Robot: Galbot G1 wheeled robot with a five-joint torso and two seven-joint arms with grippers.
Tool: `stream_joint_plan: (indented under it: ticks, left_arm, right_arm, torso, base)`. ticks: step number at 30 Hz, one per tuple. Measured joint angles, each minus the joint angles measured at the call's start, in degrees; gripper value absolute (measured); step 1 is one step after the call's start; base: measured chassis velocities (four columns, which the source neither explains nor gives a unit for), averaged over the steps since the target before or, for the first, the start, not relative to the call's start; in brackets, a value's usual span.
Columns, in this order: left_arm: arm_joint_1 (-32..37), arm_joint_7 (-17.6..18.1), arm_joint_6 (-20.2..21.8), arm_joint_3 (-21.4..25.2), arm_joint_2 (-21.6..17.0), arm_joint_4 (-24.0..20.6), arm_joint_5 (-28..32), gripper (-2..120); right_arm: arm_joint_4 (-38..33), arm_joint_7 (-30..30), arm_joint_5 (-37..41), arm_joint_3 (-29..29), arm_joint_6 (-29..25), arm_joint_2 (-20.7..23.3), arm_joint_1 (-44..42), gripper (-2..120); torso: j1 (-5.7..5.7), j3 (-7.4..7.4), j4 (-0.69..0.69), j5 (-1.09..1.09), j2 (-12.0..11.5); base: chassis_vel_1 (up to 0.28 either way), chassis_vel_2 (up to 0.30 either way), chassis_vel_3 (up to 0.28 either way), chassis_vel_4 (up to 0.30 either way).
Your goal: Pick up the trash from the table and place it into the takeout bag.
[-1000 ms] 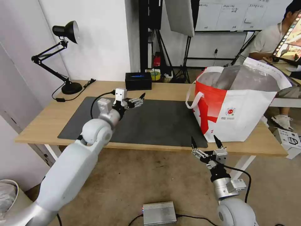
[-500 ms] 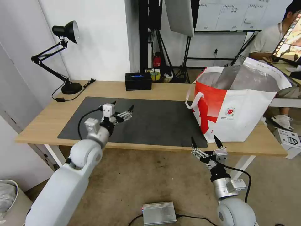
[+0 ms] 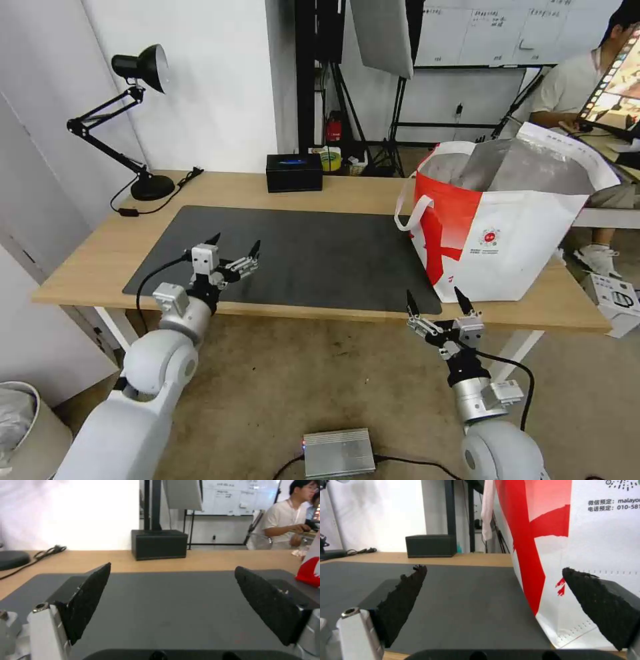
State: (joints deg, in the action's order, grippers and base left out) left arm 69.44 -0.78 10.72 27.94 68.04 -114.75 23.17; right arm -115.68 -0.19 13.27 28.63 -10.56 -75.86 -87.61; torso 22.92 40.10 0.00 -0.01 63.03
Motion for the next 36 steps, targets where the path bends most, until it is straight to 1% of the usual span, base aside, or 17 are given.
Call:
stream_joint_plan:
  ticks: [1,2,5,8,9,13,18,20,28,30,34,36]
  left_arm:
    - [2.29,-0.59,-0.65,1.52,0.76,-0.91,-1.15,100]
    - [2.29,-0.59,-0.65,1.52,0.76,-0.91,-1.15,100]
    - [7.03,-1.68,-1.98,3.69,2.44,-2.8,-3.09,100]
    - [8.8,-2.24,-2.97,4.41,3.18,-3.44,-4.35,100]
    - [10.59,-3.04,-4.3,5.11,4.0,-3.98,-6.04,100]
    - [12.65,-3.58,-5.51,5.95,4.49,-4.99,-6.71,100]
    - [13.7,-3.98,-7.16,6.37,4.95,-5.12,-7.75,100]
    - [14.5,-4.26,-8.44,6.38,5.55,-4.67,-8.61,100]
    - [14.98,-4.54,-10.4,6.08,6.67,-3.42,-10.09,100]
    - [15.47,-4.84,-11.68,6.29,7.47,-2.95,-10.97,100]
    - [15.99,-4.86,-13.36,6.67,7.88,-2.48,-11.56,100]
    - [16.01,-4.86,-13.56,6.75,7.89,-2.48,-11.7,100]
  right_arm:
    - [0.0,0.0,0.0,0.0,0.0,0.0,0.0,100]
    - [0.0,0.0,0.0,0.0,0.0,0.0,0.0,100]
    - [0.0,0.0,-0.01,0.0,0.0,0.0,0.0,100]
    - [0.0,0.0,0.0,0.0,0.0,0.0,0.0,100]
    - [0.0,0.0,-0.01,0.0,0.0,0.0,0.0,100]
    - [0.0,0.0,0.0,0.0,0.0,0.0,0.0,100]
    - [0.0,0.0,-0.01,0.0,0.0,0.0,0.0,100]
    - [0.0,0.0,0.0,0.0,0.0,0.0,0.0,100]
    - [0.0,0.0,0.0,0.0,0.0,0.0,0.0,100]
    - [0.0,0.0,0.0,0.0,0.0,0.0,0.0,100]
    - [0.0,0.0,0.0,0.0,0.0,0.0,0.0,100]
    - [0.0,0.0,0.0,0.0,0.0,0.0,0.0,100]
  torso:
    - [0.0,0.0,0.0,0.01,0.0]
    - [0.0,0.0,0.0,0.01,0.0]
    - [0.0,0.0,0.01,0.0,0.0]
    - [0.0,0.0,0.0,0.01,0.0]
    - [0.0,0.0,0.0,0.0,0.0]
    - [0.0,0.0,0.01,0.01,0.0]
    - [0.0,0.0,0.0,0.01,0.0]
    - [0.0,0.0,0.0,0.01,0.0]
    - [0.0,0.0,0.0,0.01,0.0]
    - [0.0,0.0,0.0,0.01,0.0]
    - [0.0,0.0,0.0,0.01,-0.01]
    - [0.0,0.0,0.0,0.01,0.0]
  base:
    - [0.0,0.0,0.0,0.0]
    - [0.0,0.0,0.0,0.0]
    - [0.0,0.0,0.0,0.0]
    - [0.0,0.0,0.0,0.0]
    - [0.0,0.0,0.0,0.0]
    - [0.0,0.0,0.0,0.0]
    - [0.0,0.0,0.0,0.0]
    - [0.0,0.0,0.0,0.0]
    - [0.0,0.0,0.0,0.0]
    - [0.0,0.0,0.0,0.0]
    - [0.0,0.0,0.0,0.0]
    - [0.0,0.0,0.0,0.0]
